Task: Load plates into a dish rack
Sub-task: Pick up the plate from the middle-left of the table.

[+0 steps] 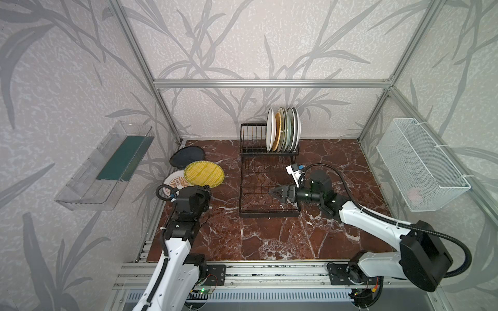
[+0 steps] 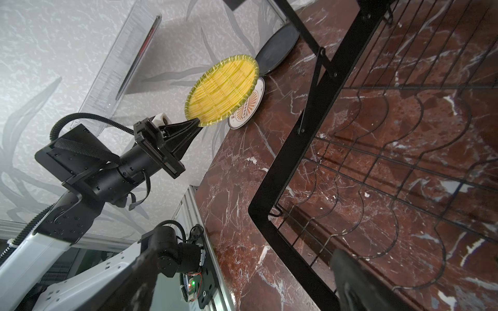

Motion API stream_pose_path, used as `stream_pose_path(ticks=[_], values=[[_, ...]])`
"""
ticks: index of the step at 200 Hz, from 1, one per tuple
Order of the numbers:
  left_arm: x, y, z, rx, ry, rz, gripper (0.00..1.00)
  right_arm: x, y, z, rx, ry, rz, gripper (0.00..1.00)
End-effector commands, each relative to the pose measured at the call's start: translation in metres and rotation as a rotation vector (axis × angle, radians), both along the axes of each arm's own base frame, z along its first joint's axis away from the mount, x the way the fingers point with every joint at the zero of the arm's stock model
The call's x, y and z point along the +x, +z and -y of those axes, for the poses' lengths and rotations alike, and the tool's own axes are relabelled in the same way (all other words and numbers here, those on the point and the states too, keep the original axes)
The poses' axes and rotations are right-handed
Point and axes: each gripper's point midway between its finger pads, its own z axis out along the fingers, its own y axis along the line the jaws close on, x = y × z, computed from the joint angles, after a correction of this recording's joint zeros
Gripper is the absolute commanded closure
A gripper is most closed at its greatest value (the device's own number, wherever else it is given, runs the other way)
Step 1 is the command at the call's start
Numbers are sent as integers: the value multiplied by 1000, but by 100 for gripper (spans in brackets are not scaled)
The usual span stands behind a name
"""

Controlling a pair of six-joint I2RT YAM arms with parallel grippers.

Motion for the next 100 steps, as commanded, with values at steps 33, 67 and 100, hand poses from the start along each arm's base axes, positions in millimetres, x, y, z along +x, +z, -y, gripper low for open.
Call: stream_pose_path(ticks=[33,67,100], values=[[-11,53,49,-24,-347,183,100,4,41,-1,57,11,43,1],[-21,58,77,-43,-534,249,100,10,46,-8,88,15,23,1],[-33,63,93,-68,-646,294,100,18,44,-14,101,13,-4,1]])
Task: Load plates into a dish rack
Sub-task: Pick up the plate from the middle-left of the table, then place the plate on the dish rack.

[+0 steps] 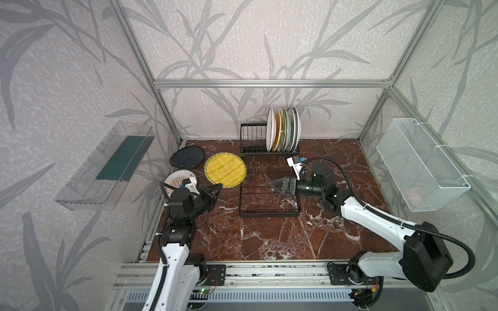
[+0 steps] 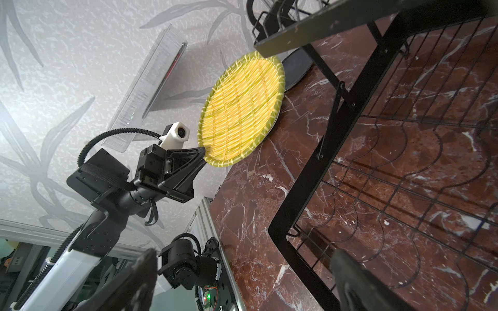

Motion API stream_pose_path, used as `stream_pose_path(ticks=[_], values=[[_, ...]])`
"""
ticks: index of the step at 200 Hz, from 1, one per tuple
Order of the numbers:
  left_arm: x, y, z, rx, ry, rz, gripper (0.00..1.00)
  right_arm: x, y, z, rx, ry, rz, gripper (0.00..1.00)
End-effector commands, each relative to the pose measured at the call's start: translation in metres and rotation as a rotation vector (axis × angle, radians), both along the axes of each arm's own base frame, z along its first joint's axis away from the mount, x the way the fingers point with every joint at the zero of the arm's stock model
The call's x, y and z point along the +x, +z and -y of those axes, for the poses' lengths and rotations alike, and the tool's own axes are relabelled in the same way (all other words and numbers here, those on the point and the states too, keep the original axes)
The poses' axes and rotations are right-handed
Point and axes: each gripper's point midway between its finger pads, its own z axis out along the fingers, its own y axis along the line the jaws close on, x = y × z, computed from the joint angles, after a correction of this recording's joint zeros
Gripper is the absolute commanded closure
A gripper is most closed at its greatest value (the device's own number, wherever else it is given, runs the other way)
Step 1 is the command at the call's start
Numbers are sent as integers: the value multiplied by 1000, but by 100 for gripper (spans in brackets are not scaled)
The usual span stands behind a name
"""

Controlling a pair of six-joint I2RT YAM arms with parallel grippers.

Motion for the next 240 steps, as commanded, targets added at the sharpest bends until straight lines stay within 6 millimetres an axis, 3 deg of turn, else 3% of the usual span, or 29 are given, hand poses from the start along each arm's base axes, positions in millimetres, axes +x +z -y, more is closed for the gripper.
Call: stream_pose_path(ticks=[1,93,145,174,215,240], values=[[-13,29,21,-10,-153,146,100,6,13,-7,46,10,2,1],[-36,6,37,-42,-265,79,100,30,5,-28,88,13,-47,1],[-46,15,51,-68,-353,113,100,35,0,-37,92,16,-63,8],[-49,17,56,-73,-380,122,100,31,2,-41,105,29,-70,18],[-51,14,61,-67,-423,131,100,29,6,-41,129,20,-96,43],[-51,13,64,-69,-442,138,100,29,7,-42,151,14,-116,53]])
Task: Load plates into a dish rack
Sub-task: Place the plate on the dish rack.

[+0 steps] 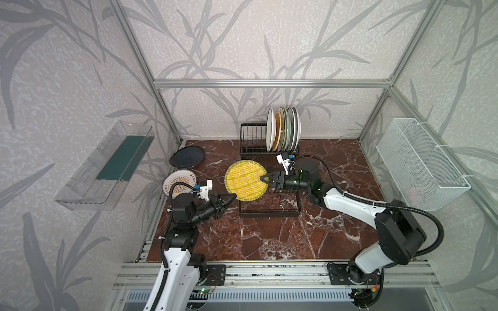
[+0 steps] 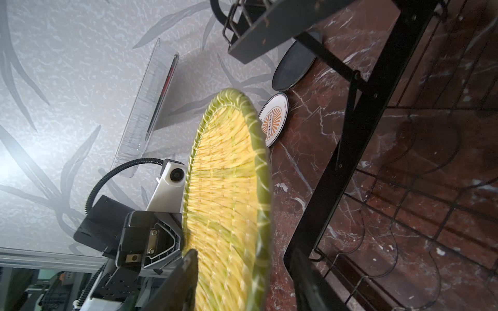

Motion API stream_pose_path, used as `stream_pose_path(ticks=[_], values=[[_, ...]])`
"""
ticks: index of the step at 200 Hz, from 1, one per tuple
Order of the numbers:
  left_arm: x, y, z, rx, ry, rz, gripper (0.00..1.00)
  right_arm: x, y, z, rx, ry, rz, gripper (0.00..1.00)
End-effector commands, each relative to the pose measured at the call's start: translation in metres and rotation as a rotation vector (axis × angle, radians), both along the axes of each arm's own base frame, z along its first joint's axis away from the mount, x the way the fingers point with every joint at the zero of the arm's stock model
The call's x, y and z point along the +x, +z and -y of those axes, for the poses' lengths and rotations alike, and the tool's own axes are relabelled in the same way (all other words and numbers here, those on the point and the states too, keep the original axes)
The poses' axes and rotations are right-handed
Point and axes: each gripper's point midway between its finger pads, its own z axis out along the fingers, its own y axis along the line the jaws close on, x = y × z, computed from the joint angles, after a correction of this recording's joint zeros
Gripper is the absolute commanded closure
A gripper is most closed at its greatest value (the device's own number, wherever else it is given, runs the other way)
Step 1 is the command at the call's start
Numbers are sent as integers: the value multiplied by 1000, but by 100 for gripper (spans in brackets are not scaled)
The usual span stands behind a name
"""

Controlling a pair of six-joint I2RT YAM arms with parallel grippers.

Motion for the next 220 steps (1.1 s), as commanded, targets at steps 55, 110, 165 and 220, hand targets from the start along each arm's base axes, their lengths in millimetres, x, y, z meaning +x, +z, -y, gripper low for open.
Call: stream_pose_path(ticks=[55,110,165,220], values=[[-3,8,10,10,-93,90,100,-7,24,-6,77,-37,-2,69],[-2,-10,4,135,-73,59,75,-12,29,12,-61,-208,38,100],[-4,2,-19,354,40,128,1,-18,83,58,-309,-460,233,100],[-13,18,-50,615,157,195,1,-24,166,66,-450,-653,515,100]])
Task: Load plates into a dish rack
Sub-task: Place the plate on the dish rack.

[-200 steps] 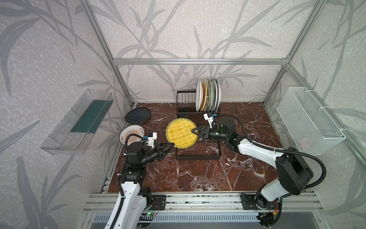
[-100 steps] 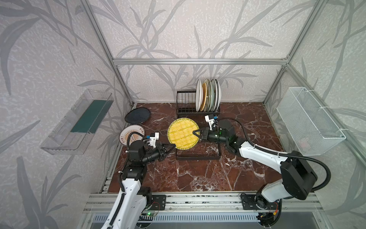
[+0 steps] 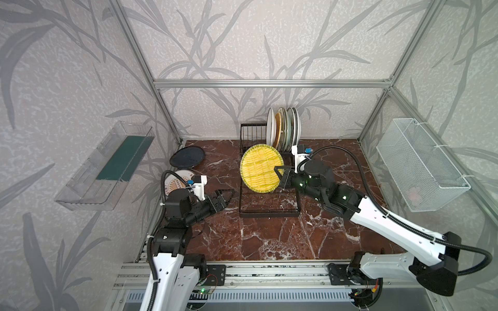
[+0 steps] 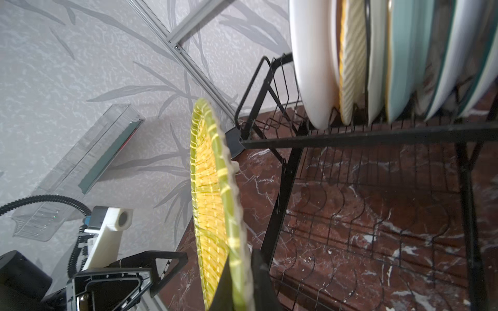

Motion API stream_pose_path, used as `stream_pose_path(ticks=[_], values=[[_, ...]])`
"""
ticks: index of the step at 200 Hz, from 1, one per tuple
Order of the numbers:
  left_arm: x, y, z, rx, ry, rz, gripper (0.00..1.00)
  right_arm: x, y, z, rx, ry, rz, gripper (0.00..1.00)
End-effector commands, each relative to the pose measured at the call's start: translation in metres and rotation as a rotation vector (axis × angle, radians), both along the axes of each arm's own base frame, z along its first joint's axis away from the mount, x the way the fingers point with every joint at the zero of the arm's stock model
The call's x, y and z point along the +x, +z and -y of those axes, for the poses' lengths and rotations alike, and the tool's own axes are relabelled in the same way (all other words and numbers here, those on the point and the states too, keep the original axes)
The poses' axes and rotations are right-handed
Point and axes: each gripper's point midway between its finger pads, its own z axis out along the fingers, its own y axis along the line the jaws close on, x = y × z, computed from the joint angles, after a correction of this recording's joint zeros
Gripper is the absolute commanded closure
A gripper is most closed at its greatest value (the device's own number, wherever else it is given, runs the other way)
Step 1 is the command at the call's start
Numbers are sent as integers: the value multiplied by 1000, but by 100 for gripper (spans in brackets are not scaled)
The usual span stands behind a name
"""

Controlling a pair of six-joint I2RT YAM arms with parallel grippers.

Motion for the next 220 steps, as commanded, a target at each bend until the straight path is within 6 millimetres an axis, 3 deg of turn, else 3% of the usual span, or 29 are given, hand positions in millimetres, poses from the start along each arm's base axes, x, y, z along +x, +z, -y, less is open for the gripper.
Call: stream_pose_path(ticks=[1,20,25,50,91,98,164,220], values=[[-6,-9,-17,157,50,-2,1,10,40,23,-121,-172,162,100],[-6,-5,-17,172,46,21,1,21,68,25,-161,-261,235,100],[-5,-4,-17,176,45,25,1,16,76,15,-179,-258,263,100],[-4,0,-19,199,48,43,1,28,110,5,-256,-378,382,100],[-1,-7,-23,236,53,38,1,57,138,-11,-379,-550,450,100],[0,-8,-23,241,52,40,1,65,131,-22,-423,-568,456,100],[4,-15,-13,197,4,79,1,99,137,-56,-608,-702,501,100],[3,-14,-14,199,11,100,1,130,112,-54,-670,-723,440,100]])
